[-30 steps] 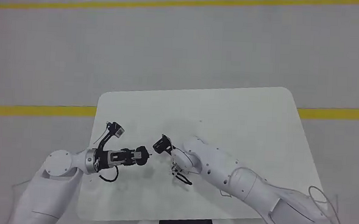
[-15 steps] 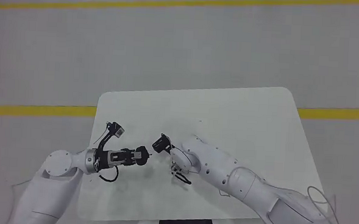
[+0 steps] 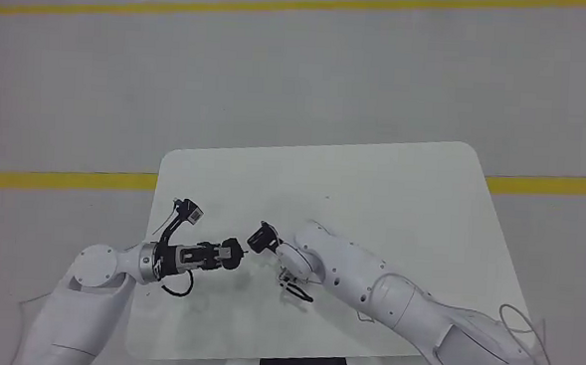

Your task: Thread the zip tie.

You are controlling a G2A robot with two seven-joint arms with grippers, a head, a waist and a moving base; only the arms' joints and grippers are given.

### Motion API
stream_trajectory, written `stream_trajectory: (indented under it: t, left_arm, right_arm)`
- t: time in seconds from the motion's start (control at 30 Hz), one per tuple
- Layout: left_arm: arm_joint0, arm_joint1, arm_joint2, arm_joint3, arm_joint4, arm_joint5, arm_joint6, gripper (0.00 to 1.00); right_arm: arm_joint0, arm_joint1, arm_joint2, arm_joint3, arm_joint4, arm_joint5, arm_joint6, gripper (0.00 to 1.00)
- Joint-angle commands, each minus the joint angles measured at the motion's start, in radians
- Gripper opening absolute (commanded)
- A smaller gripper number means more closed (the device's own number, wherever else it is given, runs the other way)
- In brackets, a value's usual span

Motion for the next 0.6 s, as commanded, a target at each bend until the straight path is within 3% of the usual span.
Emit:
stream_trajectory:
  t: [0.0,0.57]
  left_arm:
    - [0.0,0.0,0.0,0.0,0.0,0.0,0.0,0.0]
    - [0.0,0.0,0.0,0.0,0.0,0.0,0.0,0.0]
  right_arm:
    - [-0.001,-0.003,0.0,0.005,-0.004,0.002,-0.001,0.18]
    - [-0.014,-0.018,0.01,0.007,-0.052,0.016,0.007,0.14]
